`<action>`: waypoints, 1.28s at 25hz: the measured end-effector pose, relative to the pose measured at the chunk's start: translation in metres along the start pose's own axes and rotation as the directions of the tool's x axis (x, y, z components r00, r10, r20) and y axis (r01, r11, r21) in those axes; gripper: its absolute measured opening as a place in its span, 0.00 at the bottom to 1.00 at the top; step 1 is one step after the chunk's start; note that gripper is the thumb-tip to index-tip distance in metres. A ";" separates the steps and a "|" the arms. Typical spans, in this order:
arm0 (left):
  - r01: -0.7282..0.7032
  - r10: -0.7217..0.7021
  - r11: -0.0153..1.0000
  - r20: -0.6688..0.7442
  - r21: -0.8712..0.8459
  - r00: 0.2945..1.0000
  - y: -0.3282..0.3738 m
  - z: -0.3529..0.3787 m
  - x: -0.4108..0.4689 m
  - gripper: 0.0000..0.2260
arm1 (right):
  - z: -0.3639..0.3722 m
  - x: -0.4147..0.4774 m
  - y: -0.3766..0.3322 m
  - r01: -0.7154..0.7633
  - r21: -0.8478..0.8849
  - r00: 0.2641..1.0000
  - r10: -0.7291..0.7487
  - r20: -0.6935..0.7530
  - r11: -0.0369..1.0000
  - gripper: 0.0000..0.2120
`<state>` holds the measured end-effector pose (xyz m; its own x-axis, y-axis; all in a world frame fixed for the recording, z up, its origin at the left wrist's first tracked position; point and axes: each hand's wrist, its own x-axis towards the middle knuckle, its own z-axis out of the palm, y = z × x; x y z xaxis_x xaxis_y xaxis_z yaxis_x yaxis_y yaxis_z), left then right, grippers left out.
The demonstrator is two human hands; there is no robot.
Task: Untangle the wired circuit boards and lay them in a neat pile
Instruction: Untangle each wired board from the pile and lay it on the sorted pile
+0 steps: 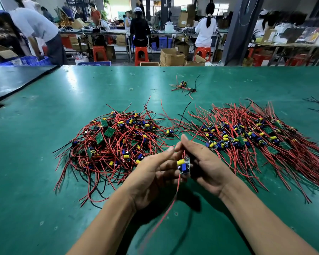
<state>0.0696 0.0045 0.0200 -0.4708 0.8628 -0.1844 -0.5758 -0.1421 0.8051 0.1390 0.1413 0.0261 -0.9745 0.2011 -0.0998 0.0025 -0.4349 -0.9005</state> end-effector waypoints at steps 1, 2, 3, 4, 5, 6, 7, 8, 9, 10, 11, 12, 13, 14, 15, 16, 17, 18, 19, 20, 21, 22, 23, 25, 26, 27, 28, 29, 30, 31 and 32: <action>-0.020 0.020 0.999 -0.019 0.027 1.000 -0.001 -0.001 0.000 0.12 | 0.002 -0.001 -0.001 0.001 -0.058 1.000 -0.001 -0.005 0.998 0.14; -0.039 0.041 0.998 -0.036 0.049 0.999 -0.002 -0.003 0.000 0.12 | 0.003 -0.002 -0.002 0.003 -0.112 1.000 -0.005 -0.019 0.994 0.13; -0.049 0.053 0.997 -0.055 0.066 0.997 -0.003 -0.004 0.001 0.12 | 0.003 -0.002 -0.003 0.006 -0.147 0.999 -0.011 -0.034 0.989 0.13; -0.053 0.059 0.995 -0.074 0.086 0.996 -0.004 -0.004 0.001 0.12 | 0.003 -0.002 -0.003 0.003 -0.156 0.999 -0.010 -0.048 0.988 0.12; -0.050 0.060 0.993 -0.085 0.109 0.995 -0.004 -0.004 0.002 0.11 | 0.002 -0.002 -0.003 -0.009 -0.138 0.998 0.001 -0.064 0.990 0.11; -0.046 0.057 0.991 -0.086 0.129 0.995 -0.006 -0.005 0.003 0.11 | 0.001 -0.002 -0.003 -0.030 -0.106 0.997 0.022 -0.079 0.994 0.10; -0.041 0.052 0.989 -0.079 0.141 0.995 -0.006 -0.004 0.003 0.10 | 0.000 -0.002 -0.002 -0.053 -0.093 0.994 0.043 -0.098 0.994 0.09; -0.036 0.048 0.988 -0.073 0.150 0.996 -0.007 -0.004 0.002 0.10 | -0.001 -0.001 -0.001 -0.070 -0.113 0.990 0.055 -0.129 0.991 0.08; -0.035 0.047 0.986 -0.068 0.165 0.997 -0.008 -0.004 0.002 0.09 | -0.003 0.000 0.000 -0.073 -0.154 0.984 0.046 -0.171 0.985 0.08; -0.038 0.050 0.981 -0.063 0.191 0.997 -0.009 -0.005 0.002 0.08 | -0.006 0.002 0.000 -0.059 -0.196 0.977 0.016 -0.215 0.979 0.09; -0.040 0.055 0.975 -0.062 0.221 0.997 -0.010 -0.005 0.002 0.06 | -0.009 0.004 -0.001 -0.032 -0.229 0.967 -0.028 -0.253 0.973 0.11; -0.041 0.060 0.969 -0.068 0.245 0.996 -0.011 -0.005 0.002 0.05 | -0.011 0.005 -0.002 -0.001 -0.248 0.958 -0.070 -0.277 0.969 0.11; -0.040 0.063 0.965 -0.081 0.259 0.995 -0.011 -0.004 0.002 0.03 | -0.013 0.005 -0.004 0.027 -0.254 0.953 -0.102 -0.286 0.967 0.11; -0.041 0.068 0.963 -0.093 0.265 0.993 -0.012 -0.004 0.003 0.02 | -0.015 0.006 -0.005 0.049 -0.246 0.952 -0.120 -0.282 0.968 0.11; -0.045 0.075 0.962 -0.100 0.268 0.992 -0.012 -0.003 0.003 0.04 | -0.016 0.006 -0.005 0.063 -0.220 0.955 -0.123 -0.271 0.973 0.11; -0.049 0.080 0.961 -0.102 0.272 0.992 -0.012 -0.002 0.003 0.06 | -0.016 0.007 -0.005 0.071 -0.176 0.960 -0.115 -0.254 0.982 0.10; -0.055 0.085 0.961 -0.102 0.271 0.991 -0.012 -0.002 0.003 0.08 | -0.016 0.007 -0.004 0.072 -0.128 0.969 -0.100 -0.228 0.989 0.10; -0.059 0.090 0.964 -0.108 0.258 0.990 -0.012 -0.002 0.003 0.08 | -0.015 0.007 -0.002 0.064 -0.100 0.979 -0.082 -0.188 0.993 0.12; -0.062 0.093 0.971 -0.125 0.230 0.988 -0.012 -0.002 0.004 0.08 | -0.015 0.006 -0.001 0.040 -0.109 0.988 -0.056 -0.145 0.993 0.15; -0.061 0.091 0.979 -0.147 0.194 0.985 -0.012 -0.002 0.005 0.08 | -0.013 0.005 0.001 0.005 -0.150 0.994 -0.022 -0.111 0.989 0.19; -0.062 0.089 0.985 -0.167 0.160 0.982 -0.012 -0.003 0.005 0.08 | -0.012 0.003 0.002 -0.031 -0.199 0.996 0.012 -0.092 0.979 0.21; -0.063 0.087 0.989 -0.179 0.136 0.980 -0.012 -0.004 0.006 0.08 | -0.012 0.003 0.003 -0.058 -0.235 0.995 0.038 -0.089 0.970 0.20; -0.063 0.085 0.990 -0.185 0.123 0.979 -0.013 -0.005 0.007 0.09 | -0.012 0.002 0.004 -0.070 -0.248 0.994 0.048 -0.095 0.966 0.18; -0.059 0.082 0.990 -0.182 0.131 0.980 -0.014 -0.006 0.007 0.09 | -0.013 0.003 0.006 -0.055 -0.251 0.993 0.027 -0.111 0.967 0.15; -0.054 0.079 0.988 -0.174 0.144 0.981 -0.014 -0.006 0.007 0.09 | -0.013 0.003 0.006 -0.036 -0.256 0.994 0.008 -0.111 0.966 0.15; -0.048 0.075 0.986 -0.166 0.161 0.983 -0.015 -0.005 0.007 0.09 | -0.014 0.004 0.007 -0.019 -0.257 0.994 -0.009 -0.108 0.966 0.16; -0.039 0.068 0.983 -0.159 0.177 0.985 -0.014 -0.005 0.007 0.08 | -0.014 0.004 0.008 -0.008 -0.258 0.994 -0.021 -0.109 0.966 0.17; -0.030 0.059 0.981 -0.151 0.192 0.987 -0.014 -0.005 0.007 0.07 | -0.013 0.004 0.008 -0.005 -0.260 0.993 -0.025 -0.114 0.966 0.17; -0.019 0.050 0.978 -0.143 0.206 0.988 -0.014 -0.005 0.007 0.06 | -0.012 0.003 0.008 -0.009 -0.266 0.992 -0.024 -0.122 0.964 0.18; -0.013 0.043 0.975 -0.133 0.222 0.990 -0.014 -0.006 0.007 0.06 | -0.012 0.003 0.008 -0.017 -0.278 0.992 -0.019 -0.127 0.960 0.17; -0.010 0.039 0.972 -0.120 0.236 0.992 -0.014 -0.006 0.006 0.06 | -0.011 0.003 0.008 -0.027 -0.297 0.992 -0.011 -0.125 0.955 0.17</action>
<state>0.0711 0.0089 0.0046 -0.5699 0.7919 -0.2193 -0.3969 -0.0316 0.9173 0.1389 0.1476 0.0141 -0.9388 0.3138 -0.1418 0.0950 -0.1599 -0.9825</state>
